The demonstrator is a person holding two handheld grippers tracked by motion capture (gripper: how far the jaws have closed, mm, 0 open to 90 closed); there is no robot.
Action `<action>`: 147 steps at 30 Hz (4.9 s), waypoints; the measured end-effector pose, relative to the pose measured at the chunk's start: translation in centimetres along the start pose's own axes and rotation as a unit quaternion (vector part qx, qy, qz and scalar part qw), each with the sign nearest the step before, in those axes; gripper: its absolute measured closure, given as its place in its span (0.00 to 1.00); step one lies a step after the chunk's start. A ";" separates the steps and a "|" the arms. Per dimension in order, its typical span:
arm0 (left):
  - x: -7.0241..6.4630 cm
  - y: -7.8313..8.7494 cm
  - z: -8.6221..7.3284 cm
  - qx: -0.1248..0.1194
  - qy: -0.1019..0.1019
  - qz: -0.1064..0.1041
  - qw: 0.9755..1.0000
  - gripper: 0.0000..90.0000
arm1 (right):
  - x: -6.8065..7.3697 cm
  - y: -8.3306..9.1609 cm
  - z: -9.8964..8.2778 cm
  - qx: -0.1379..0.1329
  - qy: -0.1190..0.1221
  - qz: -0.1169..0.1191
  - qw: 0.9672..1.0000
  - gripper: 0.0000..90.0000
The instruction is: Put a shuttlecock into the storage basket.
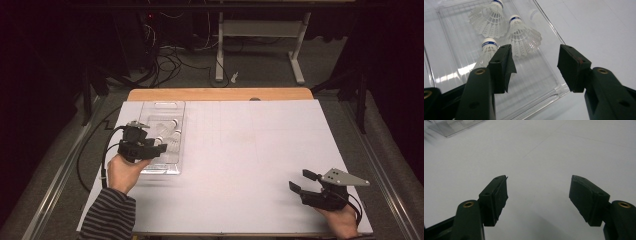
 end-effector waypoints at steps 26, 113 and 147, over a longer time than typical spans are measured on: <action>-0.8 0.8 -0.8 -0.019 -0.004 -0.006 1.000 0.48 | 0.0 0.0 0.0 0.000 0.001 0.000 1.000 0.35; -1.1 1.8 -4.5 -0.063 0.020 -0.025 0.998 0.45 | 0.0 0.0 0.0 0.000 0.001 -0.001 1.000 0.35; -0.2 2.2 -6.9 -0.097 0.041 -0.030 0.994 0.44 | 0.0 0.0 0.0 0.000 0.001 -0.002 1.000 0.35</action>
Point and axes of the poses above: each handheld gripper's, and its own axes: y roughly backward along the jaws, z roughly out of its top, x roughly to its left, the point moved 5 cm from there along -y, roughly forward along the jaws, and after that the axes turned 7 degrees about z, right-handed, at the moved point
